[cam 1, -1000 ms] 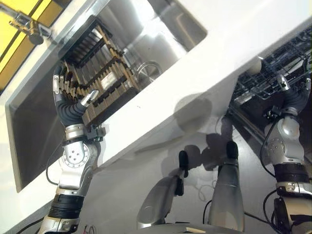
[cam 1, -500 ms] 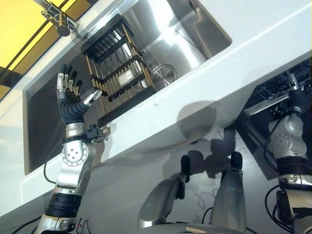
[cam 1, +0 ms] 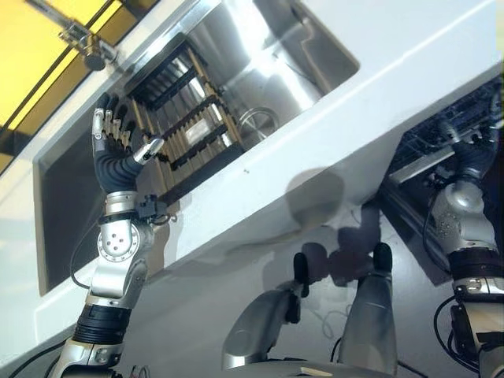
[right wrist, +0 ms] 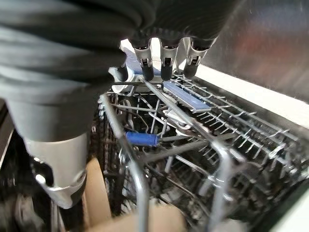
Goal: Pick up plates and place into dishwasher.
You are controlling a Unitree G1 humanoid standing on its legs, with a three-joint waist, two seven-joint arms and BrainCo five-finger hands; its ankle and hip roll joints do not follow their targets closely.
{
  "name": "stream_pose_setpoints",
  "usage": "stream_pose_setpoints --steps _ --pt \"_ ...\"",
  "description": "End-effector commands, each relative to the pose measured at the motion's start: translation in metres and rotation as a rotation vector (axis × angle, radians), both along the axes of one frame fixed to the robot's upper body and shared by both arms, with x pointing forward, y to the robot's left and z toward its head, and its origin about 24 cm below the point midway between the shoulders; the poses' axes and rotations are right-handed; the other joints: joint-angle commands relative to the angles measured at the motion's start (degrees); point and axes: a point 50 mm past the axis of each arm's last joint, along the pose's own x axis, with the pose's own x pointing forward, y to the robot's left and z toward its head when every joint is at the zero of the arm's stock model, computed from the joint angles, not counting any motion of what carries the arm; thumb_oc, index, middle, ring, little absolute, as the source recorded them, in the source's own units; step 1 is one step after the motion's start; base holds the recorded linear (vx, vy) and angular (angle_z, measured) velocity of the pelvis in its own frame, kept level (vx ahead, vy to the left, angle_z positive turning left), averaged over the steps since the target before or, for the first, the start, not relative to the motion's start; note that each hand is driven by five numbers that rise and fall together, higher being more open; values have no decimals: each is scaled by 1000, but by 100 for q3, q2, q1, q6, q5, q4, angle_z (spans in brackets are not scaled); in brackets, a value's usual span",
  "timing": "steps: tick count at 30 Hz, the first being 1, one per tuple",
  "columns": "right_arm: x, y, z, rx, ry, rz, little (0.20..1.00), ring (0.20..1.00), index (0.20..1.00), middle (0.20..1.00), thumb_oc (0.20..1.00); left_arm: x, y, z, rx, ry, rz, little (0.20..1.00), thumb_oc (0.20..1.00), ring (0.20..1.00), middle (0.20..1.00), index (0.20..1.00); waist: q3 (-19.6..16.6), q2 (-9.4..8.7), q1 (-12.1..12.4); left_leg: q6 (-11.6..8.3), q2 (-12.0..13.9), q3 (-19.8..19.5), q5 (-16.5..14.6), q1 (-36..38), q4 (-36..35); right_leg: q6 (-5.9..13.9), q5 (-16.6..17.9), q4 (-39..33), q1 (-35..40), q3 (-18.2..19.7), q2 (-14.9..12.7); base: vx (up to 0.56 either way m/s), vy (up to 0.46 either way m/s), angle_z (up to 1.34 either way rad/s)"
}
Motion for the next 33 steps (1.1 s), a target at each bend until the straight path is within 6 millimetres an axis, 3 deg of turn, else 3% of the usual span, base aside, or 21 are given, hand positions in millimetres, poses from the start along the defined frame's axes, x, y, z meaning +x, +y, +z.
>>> stream_pose_setpoints --steps 1,4,7,10,12,17,26,33 --pt "-6 41 72 -216 -294 137 1000 1000 1000 1000 1000 -15 16 22 53 -104 60 1000 1000 1000 1000 1000 36 -219 -21 90 -75 12 -483 -233 779 -117 52 280 404 -255 -648 -72 -9 -77" --pt "-17 29 59 -212 -272 73 1000 1000 1000 1000 1000 -16 20 24 68 -100 68 1000 1000 1000 1000 1000 49 -297 -87 168 -19 43 -430 -243 866 -266 -359 1112 256 -250 -325 -60 -83 -42" --pt "-26 24 49 -190 -281 58 1000 1000 1000 1000 1000 -16 22 26 78 -107 89 1000 1000 1000 1000 1000 10 -453 -131 96 5 129 -420 -219 856 -233 -278 642 407 -440 -378 -70 -168 -42" --pt "-28 21 53 -178 -303 31 1000 1000 1000 1000 1000 -11 18 31 81 -133 87 1000 1000 1000 1000 1000 72 -416 -333 25 81 148 -296 -202 615 -194 -222 404 348 -260 -141 -116 -121 -68" --pt "-28 20 52 -181 -300 32 1000 1000 1000 1000 1000 -10 18 32 80 -132 91 1000 1000 1000 1000 1000 72 -418 -347 18 98 198 -298 -174 585 -184 -207 343 366 -256 -129 -25 -57 -52" --pt "-43 0 33 -175 -245 -47 1000 1000 1000 1000 1000 -9 19 29 57 -109 96 1000 1000 1000 1000 1000 -41 -428 -633 -39 176 404 -383 43 533 -119 -206 39 535 -142 -46 30 -67 -38" --pt "-74 -30 -1 -51 -219 -354 1000 1000 1000 1000 1000 -14 15 13 6 -108 99 1000 1000 1000 1000 1000 181 -147 -1085 -87 321 770 -495 -169 845 -67 -337 151 180 145 -13 -18 27 -33" --pt "-88 -20 -20 -5 -316 -630 1000 1000 1000 1000 1000 -12 3 10 -44 -117 77 1000 1000 1000 1000 1000 511 190 -1374 -84 322 1051 -549 -282 925 -38 -370 236 -100 359 -59 -6 81 -30"
